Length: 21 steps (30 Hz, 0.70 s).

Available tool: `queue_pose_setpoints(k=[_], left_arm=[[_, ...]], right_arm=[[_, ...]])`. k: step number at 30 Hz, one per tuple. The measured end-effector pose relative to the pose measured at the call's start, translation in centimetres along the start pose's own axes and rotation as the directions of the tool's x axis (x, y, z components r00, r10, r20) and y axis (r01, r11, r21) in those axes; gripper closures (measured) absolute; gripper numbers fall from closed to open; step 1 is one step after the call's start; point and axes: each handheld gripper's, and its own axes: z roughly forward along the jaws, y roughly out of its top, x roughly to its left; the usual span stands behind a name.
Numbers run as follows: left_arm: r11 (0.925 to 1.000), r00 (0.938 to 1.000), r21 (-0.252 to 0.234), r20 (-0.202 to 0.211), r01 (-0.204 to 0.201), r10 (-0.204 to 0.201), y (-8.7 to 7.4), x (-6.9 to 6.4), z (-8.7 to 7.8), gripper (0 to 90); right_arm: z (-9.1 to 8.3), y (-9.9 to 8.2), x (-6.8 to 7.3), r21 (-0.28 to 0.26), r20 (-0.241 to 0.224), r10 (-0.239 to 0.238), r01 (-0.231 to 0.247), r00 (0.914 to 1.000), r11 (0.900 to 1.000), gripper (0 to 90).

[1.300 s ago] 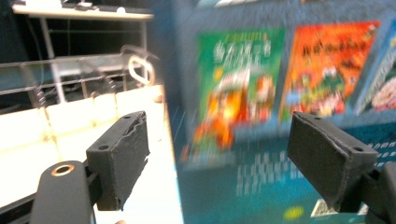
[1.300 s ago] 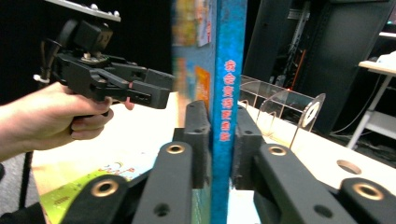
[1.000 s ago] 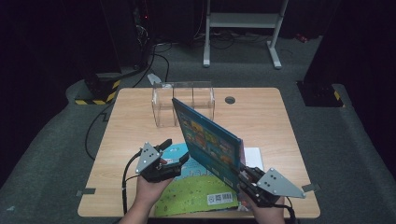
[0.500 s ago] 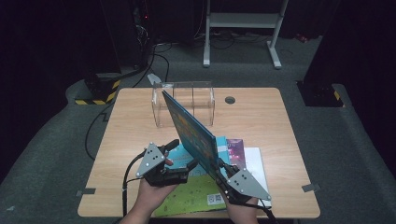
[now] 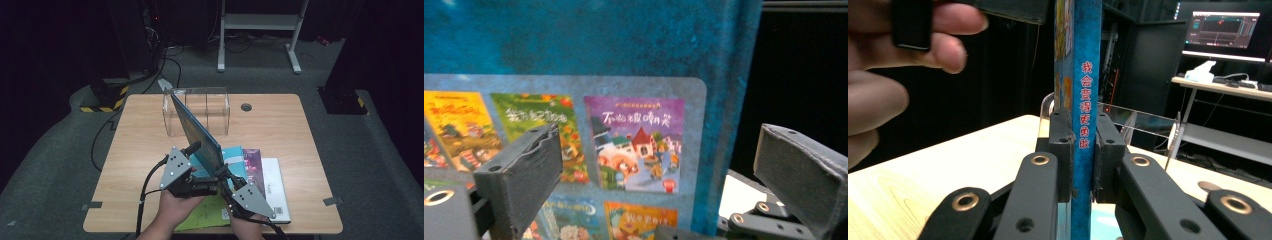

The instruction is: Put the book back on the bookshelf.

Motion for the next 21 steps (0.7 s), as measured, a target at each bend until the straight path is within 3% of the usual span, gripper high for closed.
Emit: queue_pose_setpoints(k=[3,6,9,15,21], left_arm=[[0.9997,0.9997,0.022,-0.019,-0.012,0.012,0.1,-0.1,0.3,3.7],[0.9994,0.9997,0.034,-0.024,0.009,-0.008,0.0,0.0,0.4,4.1],[0.9988,0.9987,0.048,-0.049,-0.012,0.015,-0.3,0.0,0.4,3.7],[0.9983,0.9983,0.057,-0.057,0.009,-0.006,-0.9,0.5,0.2,3.5],[0.9977,0.9977,0.068,-0.068,-0.005,0.009,-1.4,1.0,-0.4,3.6]], right_arm=[[0.0,-0.1,0.3,-0.003,0.000,-0.014,0.014,0.9999,0.9999,82.3],[0.1,0.0,0.2,-0.001,-0.010,0.006,-0.006,0.9999,1.0000,81.7],[0.0,0.0,0.3,0.001,-0.017,-0.001,0.001,0.9998,1.0000,81.1],[-0.1,-0.1,0.7,0.015,-0.065,0.005,-0.004,0.9979,0.9999,73.8],[0.1,-0.4,1.3,0.041,-0.106,-0.019,0.024,0.9942,0.9989,69.6]])
